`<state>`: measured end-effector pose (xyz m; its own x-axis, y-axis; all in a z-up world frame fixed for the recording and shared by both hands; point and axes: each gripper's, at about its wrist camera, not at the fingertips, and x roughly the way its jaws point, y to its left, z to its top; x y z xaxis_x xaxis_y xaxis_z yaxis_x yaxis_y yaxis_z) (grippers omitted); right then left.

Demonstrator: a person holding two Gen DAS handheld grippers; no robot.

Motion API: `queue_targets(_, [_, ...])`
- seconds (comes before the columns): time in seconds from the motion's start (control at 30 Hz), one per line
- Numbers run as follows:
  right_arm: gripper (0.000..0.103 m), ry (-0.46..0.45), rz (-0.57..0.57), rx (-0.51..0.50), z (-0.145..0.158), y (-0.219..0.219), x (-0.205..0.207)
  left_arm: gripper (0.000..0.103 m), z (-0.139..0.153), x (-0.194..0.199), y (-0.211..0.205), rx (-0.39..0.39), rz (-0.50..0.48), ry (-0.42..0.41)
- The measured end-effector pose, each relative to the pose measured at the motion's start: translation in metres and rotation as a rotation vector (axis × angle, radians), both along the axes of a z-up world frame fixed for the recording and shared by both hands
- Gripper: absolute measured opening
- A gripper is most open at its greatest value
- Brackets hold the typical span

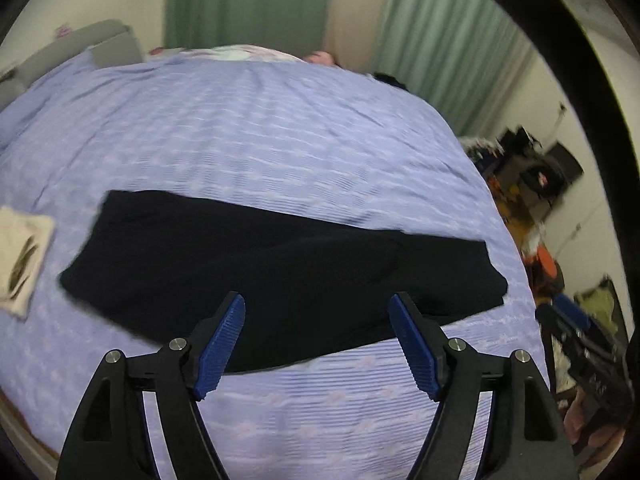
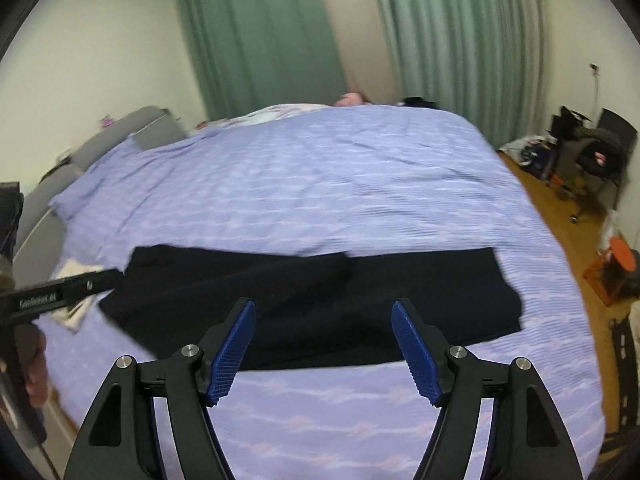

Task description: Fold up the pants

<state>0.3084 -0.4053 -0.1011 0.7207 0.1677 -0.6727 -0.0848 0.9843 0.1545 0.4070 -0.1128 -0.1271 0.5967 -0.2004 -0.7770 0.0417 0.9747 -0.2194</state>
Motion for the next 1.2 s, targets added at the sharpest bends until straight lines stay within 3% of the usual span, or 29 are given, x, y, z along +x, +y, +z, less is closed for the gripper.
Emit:
queue_targets(0.13, [0.071,0.019,0.022,0.073,0.004,0.067,-0.016,0.077,0.005,-0.023,0.071,0.038,0.030,-0.059])
queue_targets(0.33, [0.071,0.086,-0.036,0.082,-0.001,0.163,-0.029,0.077,-0.001,-0.046,0.183,0.084,-0.020,-0.094])
queue_targets(0.5, [0.071,0.122,-0.104,0.086,-0.009,0.239,-0.034,0.077,-0.017,-0.034,0.270,0.066,-0.067,-0.099])
queue_targets(0.7, [0.071,0.146,-0.118,0.055,-0.025,0.305,-0.010,0.077,-0.050,0.018,0.329,0.074,-0.166,-0.100])
queue_targets(0.93, [0.071,0.186,-0.105,0.050,-0.061,0.358,0.055,0.077,-0.107,0.114,0.352,0.065,-0.284,-0.034])
queue_targets(1.2, [0.071,0.285,-0.117,0.096,-0.121,0.399,0.124,0.070,-0.186,0.213,0.368,0.014,-0.227,0.093])
